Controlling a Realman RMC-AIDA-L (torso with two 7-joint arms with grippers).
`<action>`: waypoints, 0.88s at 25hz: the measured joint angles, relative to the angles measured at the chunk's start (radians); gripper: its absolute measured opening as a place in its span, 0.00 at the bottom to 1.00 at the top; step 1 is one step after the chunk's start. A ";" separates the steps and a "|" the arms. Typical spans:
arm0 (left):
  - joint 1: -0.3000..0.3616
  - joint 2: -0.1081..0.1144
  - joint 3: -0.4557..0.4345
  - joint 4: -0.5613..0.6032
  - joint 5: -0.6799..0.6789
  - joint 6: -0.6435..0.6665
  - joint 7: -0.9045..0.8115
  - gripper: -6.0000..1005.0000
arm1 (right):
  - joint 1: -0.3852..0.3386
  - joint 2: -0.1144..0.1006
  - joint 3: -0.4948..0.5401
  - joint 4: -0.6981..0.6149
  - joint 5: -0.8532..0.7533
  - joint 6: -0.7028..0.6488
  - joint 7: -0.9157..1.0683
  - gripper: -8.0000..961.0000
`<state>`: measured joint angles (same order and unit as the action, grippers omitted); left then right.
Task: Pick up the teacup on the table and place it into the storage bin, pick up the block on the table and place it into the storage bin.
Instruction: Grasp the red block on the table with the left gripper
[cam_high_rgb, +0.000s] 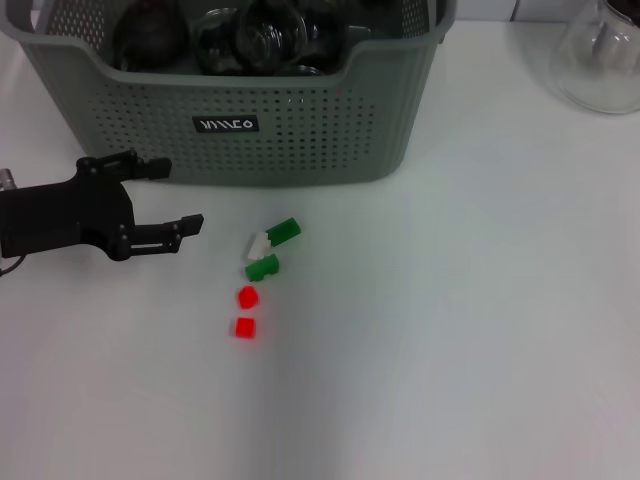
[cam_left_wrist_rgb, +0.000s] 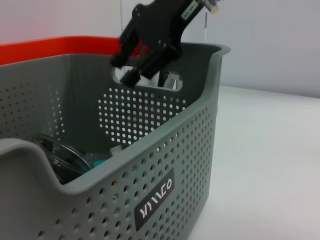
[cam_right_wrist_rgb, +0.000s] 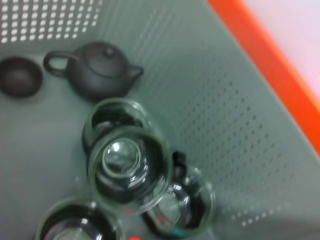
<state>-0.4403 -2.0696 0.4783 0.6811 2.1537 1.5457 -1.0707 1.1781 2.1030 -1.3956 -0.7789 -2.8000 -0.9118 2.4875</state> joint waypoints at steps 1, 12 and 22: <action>0.000 0.000 -0.001 0.000 0.000 0.001 0.000 0.83 | -0.021 0.000 -0.003 -0.052 0.004 -0.012 0.002 0.31; 0.007 0.019 -0.041 0.008 -0.037 0.117 0.000 0.83 | -0.407 -0.005 0.006 -0.770 0.394 -0.171 -0.085 0.84; 0.008 0.042 -0.155 0.036 -0.038 0.376 -0.017 0.83 | -0.815 -0.005 0.054 -0.912 1.087 -0.349 -0.463 0.90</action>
<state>-0.4326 -2.0273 0.3234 0.7176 2.1153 1.9214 -1.0875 0.3633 2.0976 -1.3417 -1.6913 -1.7132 -1.2605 2.0245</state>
